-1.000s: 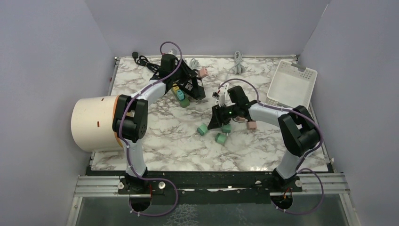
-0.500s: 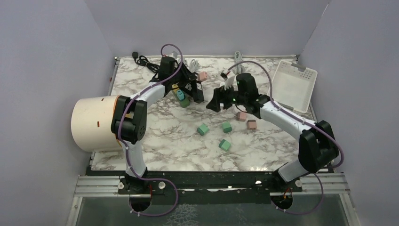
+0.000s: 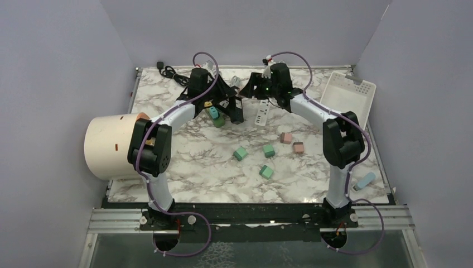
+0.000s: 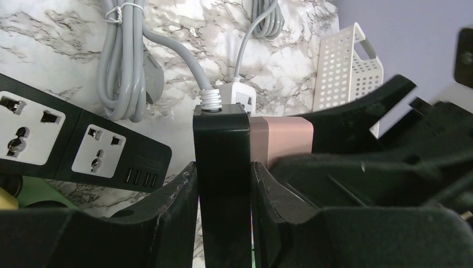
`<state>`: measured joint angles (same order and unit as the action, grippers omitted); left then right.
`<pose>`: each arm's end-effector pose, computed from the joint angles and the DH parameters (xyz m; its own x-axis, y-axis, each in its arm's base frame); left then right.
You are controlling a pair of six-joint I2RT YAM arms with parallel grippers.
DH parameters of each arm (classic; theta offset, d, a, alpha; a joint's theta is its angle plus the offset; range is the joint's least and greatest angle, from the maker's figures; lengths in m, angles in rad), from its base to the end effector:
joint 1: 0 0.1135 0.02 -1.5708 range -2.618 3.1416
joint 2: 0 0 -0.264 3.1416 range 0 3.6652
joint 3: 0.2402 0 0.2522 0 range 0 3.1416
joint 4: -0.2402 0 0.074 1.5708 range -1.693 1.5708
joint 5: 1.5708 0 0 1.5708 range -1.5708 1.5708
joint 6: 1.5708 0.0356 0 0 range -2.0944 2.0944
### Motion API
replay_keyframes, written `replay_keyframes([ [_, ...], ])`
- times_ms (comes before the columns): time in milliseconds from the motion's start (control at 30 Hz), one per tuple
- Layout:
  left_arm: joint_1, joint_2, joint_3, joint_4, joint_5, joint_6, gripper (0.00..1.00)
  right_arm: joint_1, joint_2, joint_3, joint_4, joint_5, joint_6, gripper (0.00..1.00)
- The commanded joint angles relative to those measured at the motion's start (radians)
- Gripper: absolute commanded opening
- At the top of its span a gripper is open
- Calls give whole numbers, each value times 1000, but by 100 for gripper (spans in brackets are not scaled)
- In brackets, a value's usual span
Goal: Pull the plug off the socket
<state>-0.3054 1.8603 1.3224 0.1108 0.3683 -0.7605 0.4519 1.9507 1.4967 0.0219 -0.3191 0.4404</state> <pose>0.4101 -0.1427 0.2481 -0.6950 -0.4551 -0.5566 0.1573 0.6591 -0.7354 0.4110 0.2119 0.2600 -0.6268 0.1457 -0.7654 -0.4463 0.7381 0.5060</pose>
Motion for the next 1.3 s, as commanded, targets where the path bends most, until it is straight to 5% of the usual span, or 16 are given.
replay_keyframes([
  [0,-1,-74,22,102,50,-4,0,-5,66,109,12,-9,78,63],
  [167,-1,-68,19,112,63,-11,0,-6,94,125,52,-43,88,44],
  [300,-1,-59,16,125,71,-22,0,-6,123,161,32,-84,87,5],
  [333,-1,-57,16,123,68,-22,0,-6,123,165,31,-98,87,1],
  [500,-1,-32,84,-5,-37,27,0,-14,46,153,16,-129,-2,1],
  [600,0,-17,107,-54,-86,47,0,5,-4,222,-161,78,-149,1],
  [667,-1,-5,118,-69,-106,50,0,6,-71,171,-137,158,-201,1],
  [733,-1,9,123,-71,-118,50,0,-22,-133,96,-60,30,-213,1],
  [833,-1,33,143,-72,-131,47,0,-125,-136,36,55,-379,-45,1],
  [867,-1,41,153,-74,-136,47,0,-130,-130,45,1,-348,-55,1],
  [967,-1,62,184,-87,-139,52,0,-60,-164,76,-196,92,-187,1],
  [1067,-1,76,209,-91,-137,56,0,-150,-229,-137,105,-408,-55,1],
  [1100,-1,82,219,-94,-137,58,0,-176,-215,-134,147,-439,5,1],
  [1200,-1,108,254,-90,-137,58,0,-133,-226,-38,-220,0,-161,1],
  [1267,-1,146,293,-81,-122,57,0,-154,-310,-163,-149,-11,-152,1],
])
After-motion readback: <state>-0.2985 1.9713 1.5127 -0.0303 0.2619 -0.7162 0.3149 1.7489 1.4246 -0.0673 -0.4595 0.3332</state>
